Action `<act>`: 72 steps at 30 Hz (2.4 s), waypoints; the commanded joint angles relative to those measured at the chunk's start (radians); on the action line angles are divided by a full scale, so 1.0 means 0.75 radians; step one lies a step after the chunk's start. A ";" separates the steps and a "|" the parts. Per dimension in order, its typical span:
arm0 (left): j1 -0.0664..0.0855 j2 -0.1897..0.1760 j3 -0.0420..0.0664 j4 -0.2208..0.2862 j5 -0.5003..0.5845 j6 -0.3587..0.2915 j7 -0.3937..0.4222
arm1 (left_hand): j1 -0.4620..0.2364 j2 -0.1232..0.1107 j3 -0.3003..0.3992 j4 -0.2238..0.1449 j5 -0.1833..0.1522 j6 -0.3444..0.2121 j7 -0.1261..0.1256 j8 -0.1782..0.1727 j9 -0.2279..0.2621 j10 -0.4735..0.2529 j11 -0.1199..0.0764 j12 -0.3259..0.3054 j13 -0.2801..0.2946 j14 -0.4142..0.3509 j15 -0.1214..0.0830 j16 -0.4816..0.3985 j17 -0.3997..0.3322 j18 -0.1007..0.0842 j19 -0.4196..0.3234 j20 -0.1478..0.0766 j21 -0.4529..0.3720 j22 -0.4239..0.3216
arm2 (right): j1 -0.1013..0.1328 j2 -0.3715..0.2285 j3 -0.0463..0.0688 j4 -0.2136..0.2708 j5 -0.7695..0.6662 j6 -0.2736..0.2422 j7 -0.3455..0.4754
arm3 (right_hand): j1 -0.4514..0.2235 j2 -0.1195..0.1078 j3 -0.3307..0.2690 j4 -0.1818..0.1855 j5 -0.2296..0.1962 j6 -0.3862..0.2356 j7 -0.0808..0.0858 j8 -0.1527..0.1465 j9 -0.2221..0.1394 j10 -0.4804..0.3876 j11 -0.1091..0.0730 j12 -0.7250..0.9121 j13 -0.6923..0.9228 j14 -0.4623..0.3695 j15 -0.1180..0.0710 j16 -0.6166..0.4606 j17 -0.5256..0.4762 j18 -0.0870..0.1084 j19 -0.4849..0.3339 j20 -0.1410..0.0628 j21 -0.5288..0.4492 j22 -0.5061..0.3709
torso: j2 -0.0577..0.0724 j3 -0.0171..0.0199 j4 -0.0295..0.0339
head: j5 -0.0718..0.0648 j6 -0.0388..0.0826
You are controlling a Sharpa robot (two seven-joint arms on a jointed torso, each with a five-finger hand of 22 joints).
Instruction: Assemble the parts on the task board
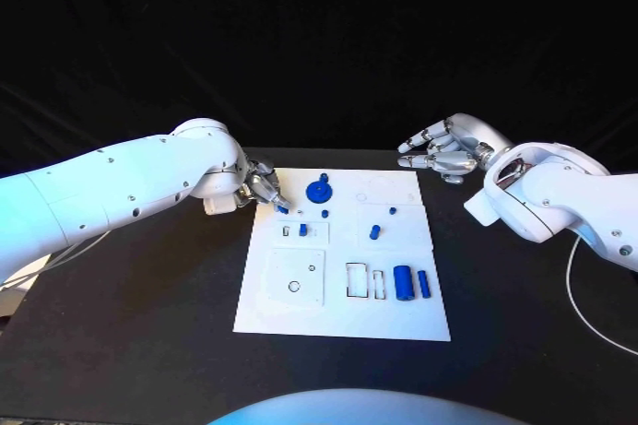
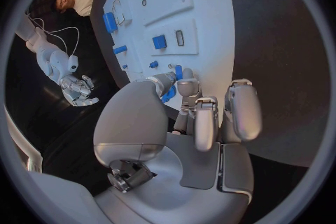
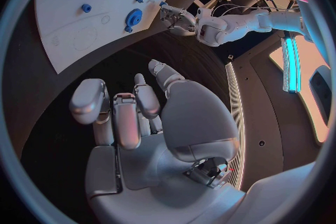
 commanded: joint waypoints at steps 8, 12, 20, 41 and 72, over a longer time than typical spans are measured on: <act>-0.049 -0.082 -0.014 0.161 -0.083 -0.160 0.082 | -0.020 -0.015 0.202 -0.182 -0.008 0.020 -0.006 0.011 0.005 0.023 -0.004 0.014 0.008 0.140 -0.011 0.003 0.351 0.007 0.016 -0.005 0.014 0.062 | -0.001 -0.003 -0.001 -0.001 0.001 0.010 0.005 | 0.010 0.003 0.008 -0.001 0.008 -0.001 0.001 0.007 0.002 -0.013 -0.001 -0.005 -0.001 0.072 -0.007 -0.006 0.034 0.017 -0.009 0.002 -0.009 -0.001 | -0.005 0.0010 0.0079 | 0.000 -0.006; -0.060 -0.089 -0.016 0.181 -0.102 -0.151 0.086 | -0.022 -0.017 0.205 -0.185 -0.008 0.021 -0.007 0.011 0.005 0.026 -0.005 0.015 0.009 0.140 -0.011 0.003 0.351 0.006 0.017 -0.006 0.016 0.064 | -0.001 -0.002 -0.001 -0.002 0.002 0.011 0.005 | 0.010 0.003 0.008 -0.001 0.008 -0.001 0.001 0.007 0.002 -0.013 -0.001 -0.005 -0.001 0.072 -0.007 -0.006 0.034 0.017 -0.009 0.002 -0.009 -0.001 | -0.005 0.0011 0.0054 | 0.005 -0.007; -0.067 -0.093 -0.016 0.184 -0.127 -0.111 0.070 | -0.023 -0.019 0.208 -0.186 -0.008 0.023 -0.007 0.010 0.005 0.028 -0.005 0.017 0.010 0.140 -0.012 0.003 0.351 0.006 0.018 -0.006 0.017 0.065 | -0.002 -0.003 -0.002 -0.002 0.002 0.012 0.005 | 0.010 0.003 0.008 -0.001 0.008 -0.001 0.001 0.007 0.002 -0.013 -0.001 -0.005 -0.001 0.072 -0.007 -0.006 0.034 0.017 -0.009 0.002 -0.009 -0.001 | -0.003 0.0019 0.0044 | 0.006 -0.009; -0.081 -0.080 -0.016 0.154 -0.140 0.003 0.042 | -0.036 -0.034 0.225 -0.198 0.006 0.032 -0.010 0.009 0.005 0.042 -0.007 0.025 0.018 0.140 -0.013 0.003 0.351 0.005 0.020 -0.008 0.020 0.070 | -0.003 -0.005 -0.002 0.001 0.005 0.013 0.007 | 0.010 0.003 0.008 -0.001 0.008 -0.001 0.001 0.007 0.002 -0.013 -0.001 -0.005 -0.001 0.072 -0.007 -0.006 0.034 0.017 -0.009 0.002 -0.009 -0.001 | -0.004 0.0019 0.0052 | 0.014 -0.026; -0.081 -0.063 -0.015 0.157 -0.155 0.013 0.026 | -0.125 -0.031 0.227 -0.170 0.025 0.068 -0.022 0.008 0.005 0.078 -0.014 0.054 0.048 0.140 -0.017 0.003 0.351 0.002 0.025 -0.011 0.029 0.083 | -0.003 -0.006 -0.002 0.005 0.005 0.015 0.009 | 0.008 0.004 0.009 0.000 0.010 -0.001 0.001 0.008 0.003 -0.014 -0.001 -0.006 -0.002 0.072 -0.007 -0.008 0.032 0.018 -0.011 0.002 -0.012 -0.006 | -0.005 0.0029 0.0047 | 0.014 -0.032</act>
